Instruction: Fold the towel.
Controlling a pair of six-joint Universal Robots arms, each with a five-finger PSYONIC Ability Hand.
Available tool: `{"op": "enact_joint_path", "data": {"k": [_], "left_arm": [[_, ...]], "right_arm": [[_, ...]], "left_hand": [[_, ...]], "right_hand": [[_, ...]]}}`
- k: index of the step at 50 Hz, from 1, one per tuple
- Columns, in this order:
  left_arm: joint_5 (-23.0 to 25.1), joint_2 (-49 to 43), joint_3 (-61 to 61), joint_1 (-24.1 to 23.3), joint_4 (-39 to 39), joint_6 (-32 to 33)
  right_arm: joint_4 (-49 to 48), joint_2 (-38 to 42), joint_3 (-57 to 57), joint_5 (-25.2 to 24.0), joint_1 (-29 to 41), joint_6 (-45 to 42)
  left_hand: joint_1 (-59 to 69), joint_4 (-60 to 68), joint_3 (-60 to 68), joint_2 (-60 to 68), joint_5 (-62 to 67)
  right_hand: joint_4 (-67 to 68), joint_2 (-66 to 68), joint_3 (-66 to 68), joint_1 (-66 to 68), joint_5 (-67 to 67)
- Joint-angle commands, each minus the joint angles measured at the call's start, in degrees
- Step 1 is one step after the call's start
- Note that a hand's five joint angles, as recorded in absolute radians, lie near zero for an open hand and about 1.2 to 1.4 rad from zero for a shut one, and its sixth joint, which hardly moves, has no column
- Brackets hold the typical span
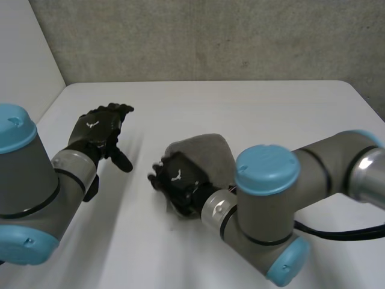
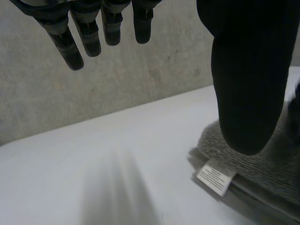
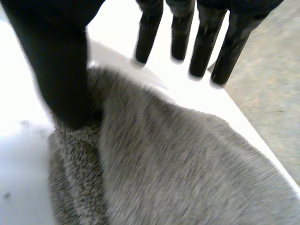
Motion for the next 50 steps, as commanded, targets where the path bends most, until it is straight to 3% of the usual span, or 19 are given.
{"op": "enact_joint_path", "data": {"k": [1, 8, 16, 21, 32, 43, 50], "left_arm": [[-0.11, -3.76, 7.31, -1.60, 0.13, -0.43], [-0.11, -9.66, 15.68, -7.06, -1.54, -4.21], [-0.20, -19.42, 25.61, -13.83, -8.13, -7.03], [-2.82, -26.70, 29.83, -15.23, -12.61, -7.90], [-10.39, -29.08, 24.83, -14.53, -13.32, -7.03], [-10.57, -27.94, 20.96, -13.56, -13.06, -6.94], [-10.48, -23.74, 19.81, -13.65, -12.79, -6.94]], "right_arm": [[-0.70, -9.53, 4.27, 4.35, -4.92, 12.47], [0.01, -15.16, 8.05, 6.21, -14.76, 31.28], [3.95, -14.38, 7.27, 5.33, -20.40, 39.39], [6.15, -10.96, 4.99, 3.58, -20.93, 39.31], [10.12, -3.13, -0.21, 0.85, -19.88, 36.94], [10.38, 3.81, -3.98, 1.46, -17.86, 29.30], [10.38, 3.73, -4.43, 1.64, -17.86, 28.15]], "left_hand": [[0.24, 0.33, 0.46, 0.58, -1.69], [0.24, 0.33, 0.46, 0.58, -1.69], [0.45, 0.55, 0.67, 0.79, -1.47], [0.45, 0.55, 0.67, 0.79, -1.47], [0.28, 0.38, 0.50, 0.62, -1.64], [0.24, 0.33, 0.46, 0.58, -1.69], [0.24, 0.33, 0.46, 0.58, -1.69]], "right_hand": [[-17.33, -15.99, -17.32, -22.91, -19.88], [-17.33, -15.99, -17.32, -22.91, -19.88], [-17.33, -15.99, -17.32, -22.91, -19.88], [-17.33, -15.99, -17.32, -22.91, -19.88], [-17.33, -15.99, -17.32, -22.91, -19.88], [-17.33, -15.99, -17.32, -22.91, -19.88], [-17.33, -15.99, -17.32, -22.91, -19.88]]}}
